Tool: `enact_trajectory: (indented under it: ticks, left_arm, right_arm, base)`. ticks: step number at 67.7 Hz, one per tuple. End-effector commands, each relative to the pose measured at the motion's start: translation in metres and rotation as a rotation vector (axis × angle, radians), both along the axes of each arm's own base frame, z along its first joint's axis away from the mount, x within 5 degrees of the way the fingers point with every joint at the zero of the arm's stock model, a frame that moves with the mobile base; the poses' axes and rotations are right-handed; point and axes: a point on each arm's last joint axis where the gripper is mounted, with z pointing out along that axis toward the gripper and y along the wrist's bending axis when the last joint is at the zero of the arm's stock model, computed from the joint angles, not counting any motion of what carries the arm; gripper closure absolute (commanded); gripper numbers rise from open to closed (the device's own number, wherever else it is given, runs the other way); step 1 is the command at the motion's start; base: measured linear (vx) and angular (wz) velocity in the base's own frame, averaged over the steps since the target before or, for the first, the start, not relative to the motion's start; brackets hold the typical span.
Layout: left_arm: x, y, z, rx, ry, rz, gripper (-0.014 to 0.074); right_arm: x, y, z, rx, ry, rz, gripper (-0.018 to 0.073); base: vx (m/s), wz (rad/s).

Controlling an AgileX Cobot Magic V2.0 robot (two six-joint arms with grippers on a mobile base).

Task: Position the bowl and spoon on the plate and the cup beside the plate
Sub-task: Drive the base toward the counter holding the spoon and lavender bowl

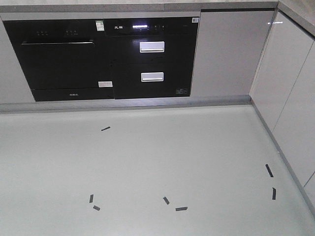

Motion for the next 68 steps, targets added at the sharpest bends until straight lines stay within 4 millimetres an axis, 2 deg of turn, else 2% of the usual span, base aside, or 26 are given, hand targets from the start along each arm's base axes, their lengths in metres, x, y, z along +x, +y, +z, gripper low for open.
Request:
enact_trajectory:
  ticks: [1,68]
  left_arm:
    - [-0.0025,0.0004,0.0151,-0.02,-0.101,0.002,0.0604]
    - [-0.0025,0.0004,0.0151,-0.02,-0.101,0.002,0.0604]
  right_arm:
    - [-0.0014,0.0,0.0063,-0.008,-0.086,-0.002,0.0561]
    - [-0.0014,0.0,0.0063,-0.008,-0.086,-0.002,0.0561]
  base:
    - [0.0,0.0]
    - [0.0,0.0]
